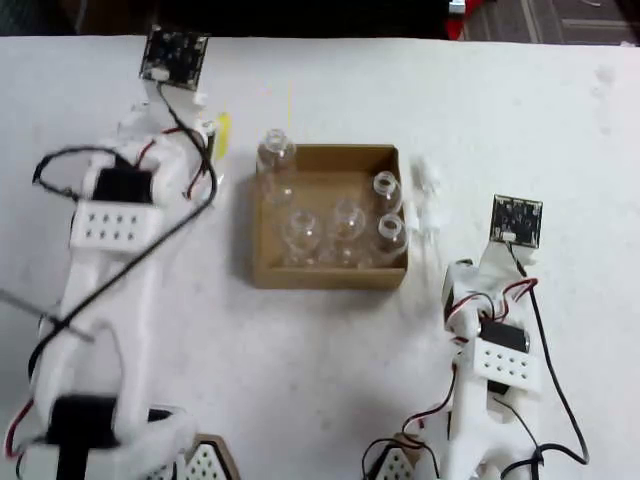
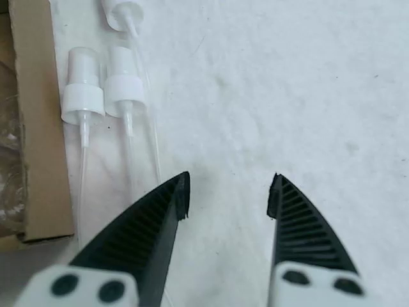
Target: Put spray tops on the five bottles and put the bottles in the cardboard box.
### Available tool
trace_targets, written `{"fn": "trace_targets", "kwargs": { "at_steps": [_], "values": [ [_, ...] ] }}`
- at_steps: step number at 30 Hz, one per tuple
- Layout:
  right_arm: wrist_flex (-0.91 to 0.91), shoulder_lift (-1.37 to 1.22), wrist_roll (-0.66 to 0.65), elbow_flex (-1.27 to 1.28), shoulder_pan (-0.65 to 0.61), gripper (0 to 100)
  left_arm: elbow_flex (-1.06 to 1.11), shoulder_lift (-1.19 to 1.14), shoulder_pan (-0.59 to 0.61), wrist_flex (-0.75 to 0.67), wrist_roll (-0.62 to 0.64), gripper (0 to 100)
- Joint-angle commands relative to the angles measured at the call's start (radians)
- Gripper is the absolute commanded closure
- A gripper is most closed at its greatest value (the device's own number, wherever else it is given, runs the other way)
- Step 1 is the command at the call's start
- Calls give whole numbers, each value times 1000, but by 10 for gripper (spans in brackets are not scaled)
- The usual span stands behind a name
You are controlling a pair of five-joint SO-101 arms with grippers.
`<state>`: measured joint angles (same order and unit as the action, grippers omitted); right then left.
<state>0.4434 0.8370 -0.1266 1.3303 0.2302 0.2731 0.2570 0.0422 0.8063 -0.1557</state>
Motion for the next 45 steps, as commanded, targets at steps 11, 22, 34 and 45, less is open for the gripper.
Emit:
{"fn": "trace_targets", "kwargs": {
  "at_steps": [11,22,34,45],
  "values": [
    [-19,8,-15,-6,-8,818,-637,-723,47,308,-20,823],
    [-21,8,-15,-6,-12,818,-898,-1041,58,414,-15,823],
    [-22,8,-15,-6,-12,818,-1099,-1201,77,532,-20,823],
    [-22,8,-15,-5,-12,818,-1171,-1239,77,583,-23,823]
  ]
}}
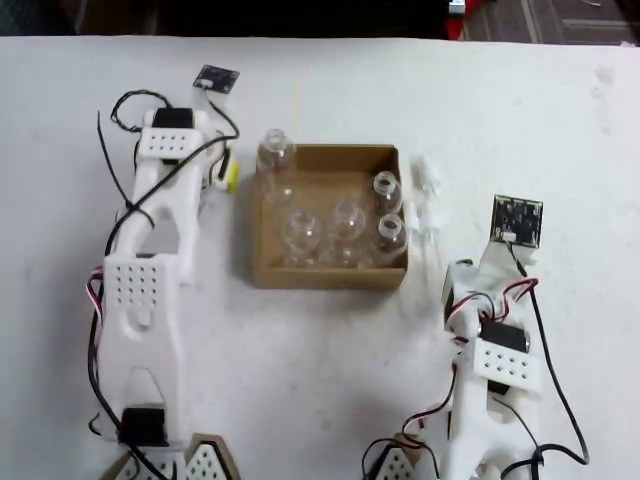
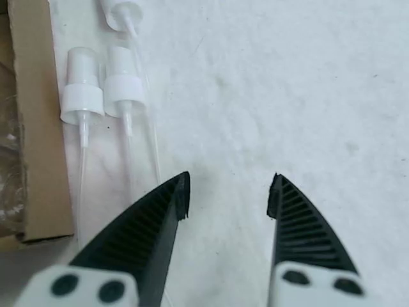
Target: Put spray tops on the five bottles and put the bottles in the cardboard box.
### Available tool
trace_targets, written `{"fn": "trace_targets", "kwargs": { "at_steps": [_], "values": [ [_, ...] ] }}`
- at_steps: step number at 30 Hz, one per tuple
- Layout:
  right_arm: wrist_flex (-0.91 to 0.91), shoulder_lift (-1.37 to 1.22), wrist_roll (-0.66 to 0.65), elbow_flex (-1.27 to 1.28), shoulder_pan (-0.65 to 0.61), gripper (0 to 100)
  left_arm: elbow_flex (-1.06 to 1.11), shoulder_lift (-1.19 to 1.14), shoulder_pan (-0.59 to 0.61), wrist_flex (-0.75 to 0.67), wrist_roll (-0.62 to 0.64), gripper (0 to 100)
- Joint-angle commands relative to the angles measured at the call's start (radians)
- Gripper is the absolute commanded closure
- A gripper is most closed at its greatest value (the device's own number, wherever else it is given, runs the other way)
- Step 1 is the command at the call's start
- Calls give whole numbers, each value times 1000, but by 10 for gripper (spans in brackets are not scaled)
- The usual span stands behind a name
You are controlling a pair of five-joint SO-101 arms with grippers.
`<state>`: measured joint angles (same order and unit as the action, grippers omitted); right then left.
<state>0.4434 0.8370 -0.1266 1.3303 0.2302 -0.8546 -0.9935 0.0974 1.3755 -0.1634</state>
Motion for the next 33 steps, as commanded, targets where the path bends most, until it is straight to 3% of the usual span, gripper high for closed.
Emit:
{"fn": "trace_targets", "kwargs": {
  "at_steps": [1,11,17,33],
  "values": [
    [-22,8,-15,-5,-12,818,-43,12,22,14,-15,823],
    [-27,16,-15,8,-12,818,-44,10,22,32,-15,828],
    [-27,18,-15,8,-12,818,-44,10,22,31,-15,985],
    [-27,18,-15,8,-12,818,-44,19,15,34,-15,977]
  ]
}}
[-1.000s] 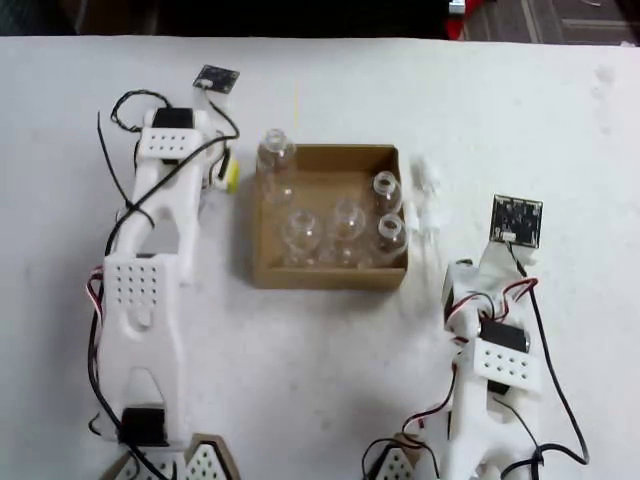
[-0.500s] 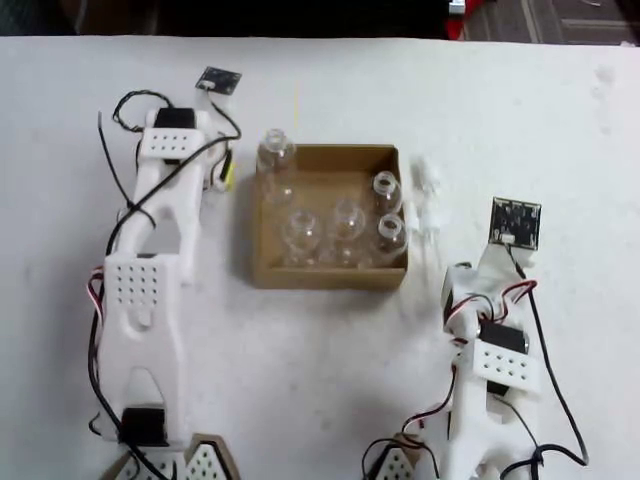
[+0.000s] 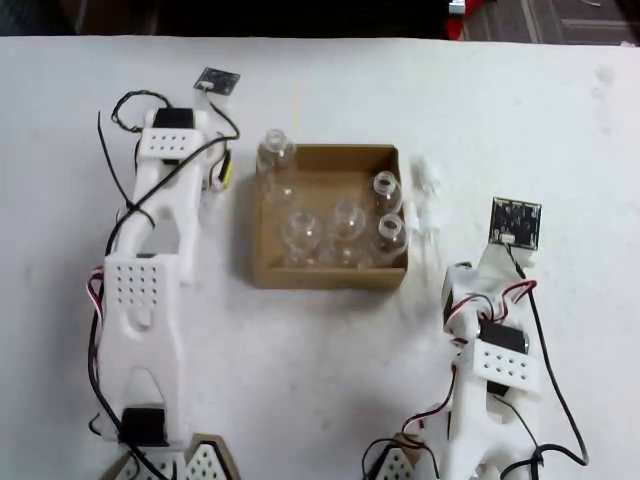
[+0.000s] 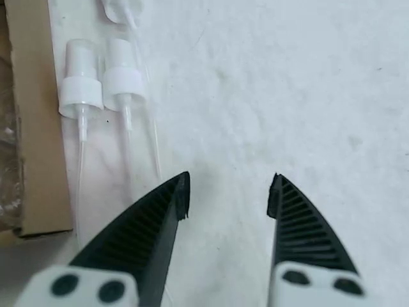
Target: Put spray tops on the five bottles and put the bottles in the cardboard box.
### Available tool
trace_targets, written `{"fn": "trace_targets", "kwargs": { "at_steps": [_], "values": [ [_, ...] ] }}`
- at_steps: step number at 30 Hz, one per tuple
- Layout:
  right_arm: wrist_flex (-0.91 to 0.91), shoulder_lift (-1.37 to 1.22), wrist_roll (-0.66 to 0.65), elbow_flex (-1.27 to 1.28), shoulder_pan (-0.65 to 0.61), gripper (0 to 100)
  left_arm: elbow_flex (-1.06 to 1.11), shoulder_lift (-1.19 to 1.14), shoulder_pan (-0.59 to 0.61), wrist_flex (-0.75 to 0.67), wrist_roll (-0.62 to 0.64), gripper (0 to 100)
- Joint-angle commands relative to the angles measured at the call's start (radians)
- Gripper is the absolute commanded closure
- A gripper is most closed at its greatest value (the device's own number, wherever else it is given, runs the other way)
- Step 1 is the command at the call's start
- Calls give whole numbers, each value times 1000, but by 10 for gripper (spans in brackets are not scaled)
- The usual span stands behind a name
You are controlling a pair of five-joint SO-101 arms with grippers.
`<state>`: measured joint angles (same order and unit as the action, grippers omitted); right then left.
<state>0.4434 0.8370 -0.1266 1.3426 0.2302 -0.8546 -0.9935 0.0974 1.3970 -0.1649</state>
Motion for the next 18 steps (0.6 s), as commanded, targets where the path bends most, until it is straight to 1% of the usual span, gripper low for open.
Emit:
{"fn": "trace_targets", "kwargs": {
  "at_steps": [1,18],
  "values": [
    [-27,18,-15,-5,-12,818,-44,19,15,12,-14,977],
    [-27,18,-15,-3,-12,818,-57,27,13,20,-14,978]
  ]
}}
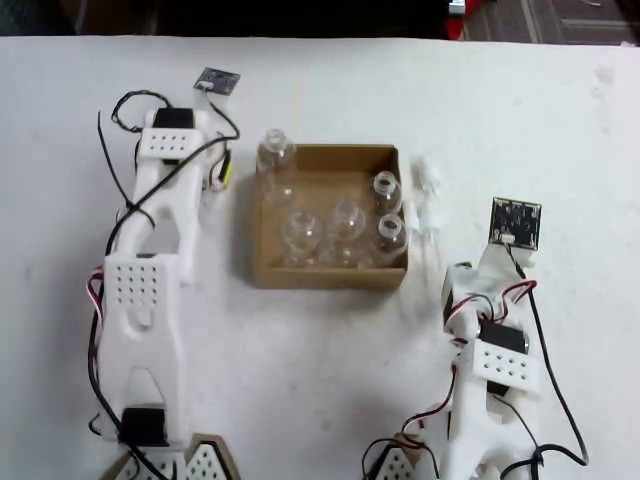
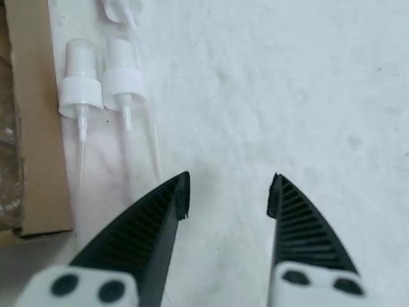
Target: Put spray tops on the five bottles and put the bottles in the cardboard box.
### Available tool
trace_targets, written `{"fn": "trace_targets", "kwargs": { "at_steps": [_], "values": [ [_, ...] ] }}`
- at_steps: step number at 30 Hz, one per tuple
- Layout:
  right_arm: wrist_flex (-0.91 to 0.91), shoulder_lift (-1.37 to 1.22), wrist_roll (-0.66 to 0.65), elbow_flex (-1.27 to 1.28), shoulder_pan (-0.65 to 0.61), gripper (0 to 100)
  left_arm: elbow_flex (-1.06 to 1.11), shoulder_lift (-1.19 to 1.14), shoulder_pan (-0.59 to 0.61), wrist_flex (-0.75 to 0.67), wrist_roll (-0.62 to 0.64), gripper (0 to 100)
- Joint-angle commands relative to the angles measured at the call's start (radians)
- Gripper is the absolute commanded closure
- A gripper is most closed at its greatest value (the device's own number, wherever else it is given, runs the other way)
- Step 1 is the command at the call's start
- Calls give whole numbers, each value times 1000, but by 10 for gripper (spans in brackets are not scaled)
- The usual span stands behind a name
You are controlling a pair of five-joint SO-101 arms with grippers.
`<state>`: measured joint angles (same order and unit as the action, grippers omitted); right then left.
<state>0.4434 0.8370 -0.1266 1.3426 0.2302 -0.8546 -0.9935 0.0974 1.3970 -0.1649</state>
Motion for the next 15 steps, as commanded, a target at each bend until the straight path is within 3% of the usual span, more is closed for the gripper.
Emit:
{"fn": "trace_targets", "kwargs": {
  "at_steps": [1,10,15],
  "values": [
    [-27,18,-15,-3,-12,818,-78,36,13,43,-14,978],
    [-27,18,-15,-3,-12,818,-466,142,13,373,-14,978],
    [-27,18,-15,-3,-12,818,-634,183,2,391,-12,978]
  ]
}}
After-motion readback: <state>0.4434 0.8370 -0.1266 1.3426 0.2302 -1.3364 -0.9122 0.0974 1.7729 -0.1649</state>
